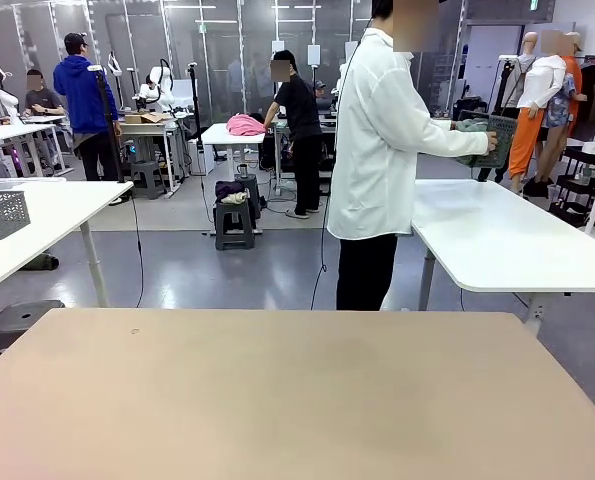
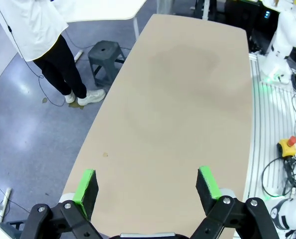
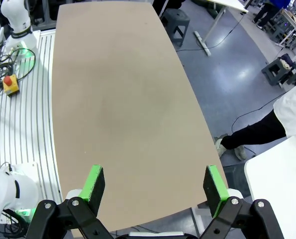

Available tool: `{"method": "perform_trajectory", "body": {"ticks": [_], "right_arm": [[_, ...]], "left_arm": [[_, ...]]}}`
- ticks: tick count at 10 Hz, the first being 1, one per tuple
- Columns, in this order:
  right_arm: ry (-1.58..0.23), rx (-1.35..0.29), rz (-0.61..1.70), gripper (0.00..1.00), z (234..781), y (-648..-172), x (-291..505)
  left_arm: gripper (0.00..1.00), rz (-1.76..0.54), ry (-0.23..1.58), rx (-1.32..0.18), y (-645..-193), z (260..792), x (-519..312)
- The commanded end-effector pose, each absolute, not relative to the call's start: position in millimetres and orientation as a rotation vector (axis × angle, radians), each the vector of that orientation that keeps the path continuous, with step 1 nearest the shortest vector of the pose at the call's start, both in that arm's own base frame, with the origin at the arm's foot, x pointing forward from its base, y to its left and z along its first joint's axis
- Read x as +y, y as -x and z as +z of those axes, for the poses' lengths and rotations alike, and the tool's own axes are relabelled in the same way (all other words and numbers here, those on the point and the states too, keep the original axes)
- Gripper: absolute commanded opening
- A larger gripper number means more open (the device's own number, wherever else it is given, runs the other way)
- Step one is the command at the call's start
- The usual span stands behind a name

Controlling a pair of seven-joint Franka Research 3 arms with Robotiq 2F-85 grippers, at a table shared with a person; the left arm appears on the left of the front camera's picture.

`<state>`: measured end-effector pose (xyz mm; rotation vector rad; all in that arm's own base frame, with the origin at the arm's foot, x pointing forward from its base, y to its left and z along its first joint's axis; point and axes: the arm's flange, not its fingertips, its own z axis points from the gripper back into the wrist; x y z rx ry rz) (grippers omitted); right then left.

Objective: Fold the towels and place them in the basket.
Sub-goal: When a person lays out a Towel with hook on the table, fold it in half twice.

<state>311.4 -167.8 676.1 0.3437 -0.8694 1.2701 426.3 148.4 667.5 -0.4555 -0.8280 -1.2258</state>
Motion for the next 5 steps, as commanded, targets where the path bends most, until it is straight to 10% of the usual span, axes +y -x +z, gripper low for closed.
{"method": "perform_trajectory", "body": {"ticks": [1, 5], "right_arm": [[-0.351, -0.879, 1.272, 1.00, 677.6, -311.2, -166.1], [-0.351, -0.879, 1.272, 1.00, 677.6, -311.2, -166.1]], "left_arm": [[1.00, -1.209, 0.455, -0.835, -426.7, 668.1, 146.4], [1.00, -1.209, 0.455, -0.835, -426.7, 668.1, 146.4]]}}
